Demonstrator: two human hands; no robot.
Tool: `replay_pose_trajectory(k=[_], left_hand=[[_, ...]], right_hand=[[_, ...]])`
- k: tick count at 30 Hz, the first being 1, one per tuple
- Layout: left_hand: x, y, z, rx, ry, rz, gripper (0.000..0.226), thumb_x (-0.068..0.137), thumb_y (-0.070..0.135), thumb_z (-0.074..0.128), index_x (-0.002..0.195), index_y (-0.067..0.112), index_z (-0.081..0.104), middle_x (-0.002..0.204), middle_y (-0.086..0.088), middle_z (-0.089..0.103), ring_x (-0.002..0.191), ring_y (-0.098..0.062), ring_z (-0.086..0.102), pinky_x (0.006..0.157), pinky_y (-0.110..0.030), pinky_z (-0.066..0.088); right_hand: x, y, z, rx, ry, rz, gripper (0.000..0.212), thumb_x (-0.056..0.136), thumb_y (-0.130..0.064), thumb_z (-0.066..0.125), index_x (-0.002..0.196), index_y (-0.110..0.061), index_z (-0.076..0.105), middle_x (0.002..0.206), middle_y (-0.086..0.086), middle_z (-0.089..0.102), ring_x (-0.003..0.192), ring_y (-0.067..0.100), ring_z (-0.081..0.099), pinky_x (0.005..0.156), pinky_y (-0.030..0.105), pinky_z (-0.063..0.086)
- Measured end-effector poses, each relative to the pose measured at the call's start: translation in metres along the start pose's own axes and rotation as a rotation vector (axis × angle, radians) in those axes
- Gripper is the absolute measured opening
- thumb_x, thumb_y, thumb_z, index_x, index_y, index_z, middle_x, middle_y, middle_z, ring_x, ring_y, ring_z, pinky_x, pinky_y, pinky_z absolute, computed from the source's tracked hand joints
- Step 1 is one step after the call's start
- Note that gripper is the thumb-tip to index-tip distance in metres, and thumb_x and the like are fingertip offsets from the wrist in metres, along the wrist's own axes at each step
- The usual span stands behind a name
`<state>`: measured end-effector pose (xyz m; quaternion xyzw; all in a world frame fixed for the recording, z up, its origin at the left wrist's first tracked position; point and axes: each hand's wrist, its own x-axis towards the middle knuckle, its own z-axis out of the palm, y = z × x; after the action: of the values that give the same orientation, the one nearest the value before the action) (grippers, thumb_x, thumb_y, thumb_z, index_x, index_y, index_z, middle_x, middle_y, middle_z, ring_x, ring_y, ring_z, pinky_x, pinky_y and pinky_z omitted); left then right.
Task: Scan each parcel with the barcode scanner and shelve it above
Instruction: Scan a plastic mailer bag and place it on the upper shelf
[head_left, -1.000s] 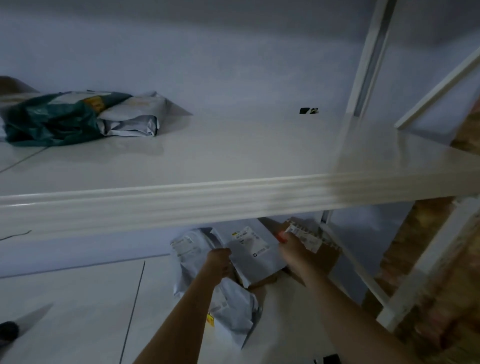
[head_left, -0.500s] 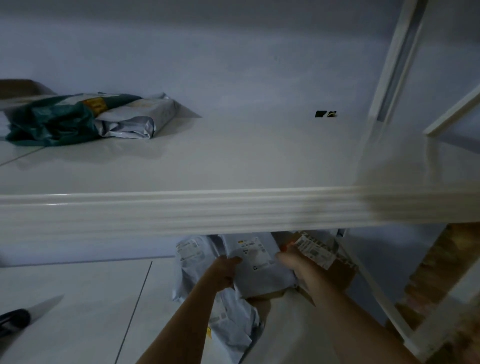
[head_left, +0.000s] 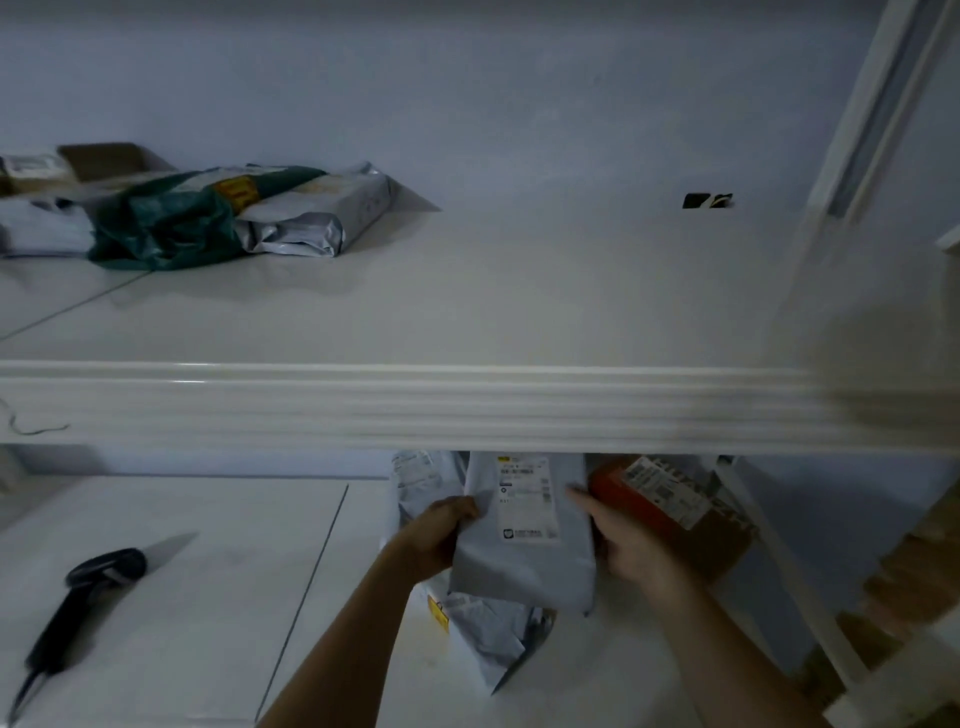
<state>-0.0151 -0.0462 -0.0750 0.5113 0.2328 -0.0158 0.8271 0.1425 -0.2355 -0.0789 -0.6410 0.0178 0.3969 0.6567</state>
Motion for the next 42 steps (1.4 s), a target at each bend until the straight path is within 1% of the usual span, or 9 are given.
replay_pose_trajectory(k=[6,9,12,16,24,31,35,39,42], left_hand=[[-0.037,-0.004,-0.019,0.064,-0.029,0.054,0.051,0.083,0.013,0.071,0.131,0.014,0.055,0.125,-0.017,0.065,0.113,-0.038,0.064,0.088,-0.048,0.056],[-0.058,-0.005,-0.038,0.112,0.004,0.061,0.059,0.080,0.017,0.077,0.134,0.019,0.052,0.126,-0.013,0.066,0.114,-0.035,0.064,0.088,-0.047,0.056],[-0.080,-0.004,-0.064,0.135,0.023,0.069,0.062,0.079,0.019,0.080,0.135,0.016,0.053,0.129,-0.013,0.065,0.116,-0.035,0.063,0.094,-0.050,0.053],[-0.122,0.002,-0.107,0.266,0.190,0.035,0.058,0.078,0.032,0.080,0.129,0.017,0.057,0.121,-0.007,0.069,0.111,-0.028,0.067,0.094,-0.046,0.055],[-0.222,0.009,-0.237,0.271,0.468,0.061,0.025,0.097,0.019,0.055,0.121,0.014,0.060,0.110,-0.013,0.066,0.093,-0.032,0.067,0.090,-0.045,0.056],[-0.271,0.006,-0.327,0.136,0.710,0.048,0.018,0.099,0.021,0.050,0.109,0.013,0.063,0.099,-0.009,0.066,0.086,-0.027,0.063,0.078,-0.039,0.055],[-0.276,0.009,-0.372,0.202,0.877,0.046,0.014,0.094,0.021,0.056,0.092,0.009,0.064,0.079,-0.008,0.060,0.064,-0.021,0.051,0.059,-0.029,0.045],[-0.270,0.012,-0.410,0.523,1.020,-0.008,0.030,0.091,0.023,0.061,0.117,0.010,0.064,0.108,-0.013,0.064,0.090,-0.027,0.059,0.073,-0.027,0.045],[-0.256,0.016,-0.439,0.580,1.016,-0.110,0.046,0.091,0.024,0.061,0.133,0.008,0.051,0.131,-0.017,0.056,0.117,-0.033,0.056,0.093,-0.033,0.049]], right_hand=[[-0.017,0.013,0.036,-0.035,-0.231,-0.060,0.057,0.062,-0.021,0.089,0.114,-0.015,0.069,0.102,0.013,0.077,0.091,0.028,0.076,0.070,0.041,0.062],[-0.029,0.019,0.062,-0.097,-0.285,-0.068,0.049,0.070,-0.013,0.086,0.115,-0.016,0.068,0.099,0.011,0.078,0.087,0.026,0.077,0.063,0.036,0.061],[-0.039,0.023,0.095,-0.130,-0.313,-0.060,0.039,0.077,-0.006,0.080,0.114,-0.012,0.068,0.098,0.013,0.078,0.086,0.028,0.076,0.068,0.039,0.061],[-0.056,0.030,0.150,-0.171,-0.338,-0.091,0.034,0.079,-0.001,0.077,0.111,-0.011,0.067,0.095,0.014,0.078,0.082,0.029,0.076,0.062,0.039,0.061],[-0.083,0.072,0.288,-0.248,-0.311,-0.227,0.056,0.074,0.001,0.081,0.125,-0.013,0.060,0.113,0.014,0.073,0.100,0.035,0.071,0.086,0.054,0.058],[-0.087,0.110,0.381,-0.225,-0.217,-0.220,0.055,0.074,0.001,0.080,0.124,-0.011,0.059,0.114,0.014,0.072,0.098,0.035,0.071,0.088,0.055,0.057],[-0.076,0.118,0.420,-0.229,-0.149,-0.254,0.057,0.072,-0.001,0.082,0.122,-0.011,0.058,0.112,0.013,0.071,0.094,0.034,0.071,0.083,0.052,0.060],[-0.052,0.122,0.452,-0.265,-0.137,-0.277,0.051,0.071,-0.002,0.082,0.115,-0.013,0.060,0.106,0.011,0.073,0.090,0.032,0.072,0.081,0.052,0.061],[-0.028,0.125,0.473,-0.277,-0.139,-0.264,0.047,0.069,-0.003,0.082,0.108,-0.018,0.061,0.101,0.007,0.074,0.085,0.028,0.073,0.068,0.041,0.062]])
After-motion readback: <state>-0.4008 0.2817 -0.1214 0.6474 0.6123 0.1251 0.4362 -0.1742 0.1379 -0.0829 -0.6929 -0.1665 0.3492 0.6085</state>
